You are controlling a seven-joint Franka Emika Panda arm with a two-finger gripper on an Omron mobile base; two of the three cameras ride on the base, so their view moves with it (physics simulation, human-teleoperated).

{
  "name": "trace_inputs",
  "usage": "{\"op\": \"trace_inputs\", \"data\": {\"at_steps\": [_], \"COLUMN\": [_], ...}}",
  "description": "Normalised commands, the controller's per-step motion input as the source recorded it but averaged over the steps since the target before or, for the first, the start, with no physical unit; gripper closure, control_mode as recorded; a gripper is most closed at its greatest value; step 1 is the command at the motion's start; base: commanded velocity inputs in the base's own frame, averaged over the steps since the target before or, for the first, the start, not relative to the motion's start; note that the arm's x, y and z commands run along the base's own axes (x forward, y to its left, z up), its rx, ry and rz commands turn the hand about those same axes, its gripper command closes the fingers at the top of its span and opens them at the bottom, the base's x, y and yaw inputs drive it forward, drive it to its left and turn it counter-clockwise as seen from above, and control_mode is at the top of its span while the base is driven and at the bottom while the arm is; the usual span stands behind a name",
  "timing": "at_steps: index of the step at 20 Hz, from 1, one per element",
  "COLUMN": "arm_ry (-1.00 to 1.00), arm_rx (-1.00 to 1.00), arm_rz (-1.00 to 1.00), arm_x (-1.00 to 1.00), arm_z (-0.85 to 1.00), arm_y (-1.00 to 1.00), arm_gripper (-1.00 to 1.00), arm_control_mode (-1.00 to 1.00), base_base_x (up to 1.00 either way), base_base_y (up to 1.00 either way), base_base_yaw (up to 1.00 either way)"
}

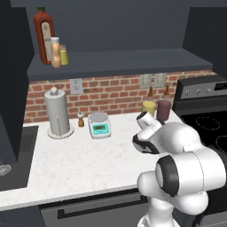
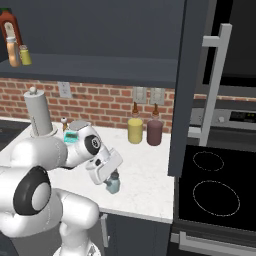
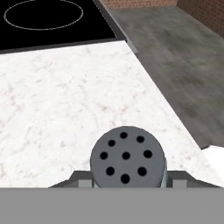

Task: Put the shaker and condiment bottle from the counter next to their counterparts in the cabinet.

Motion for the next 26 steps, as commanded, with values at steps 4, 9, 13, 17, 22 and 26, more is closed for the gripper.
{"op": "trace_inputs", "data": {"at_steps": [4, 9, 13, 17, 22, 26], "arm_ry": [-0.09, -0.11, -0.09, -0.09, -0.12, -0.14], "arm_rx": [0.0, 0.0, 0.0, 0.0, 0.0, 0.0], "arm_rz": [0.1, 0.14, 0.17, 0.21, 0.25, 0.27], "arm_x": [-0.39, -0.2, -0.06, 0.0, -0.06, -0.11], "arm_z": [0.32, 0.61, 0.67, 0.65, 0.58, 0.5], "arm_y": [0.0, 0.0, 0.01, 0.04, 0.1, 0.19], "arm_gripper": [1.0, 1.0, 1.0, 1.0, 1.0, 1.0], "arm_control_mode": [-1.0, -1.0, -1.0, -1.0, -1.0, -1.0], "base_base_x": [0.0, 0.0, 0.0, 0.0, 0.0, 0.0], "base_base_y": [0.0, 0.0, 0.0, 0.0, 0.0, 0.0], "base_base_yaw": [0.0, 0.0, 0.0, 0.0, 0.0, 0.0]}}
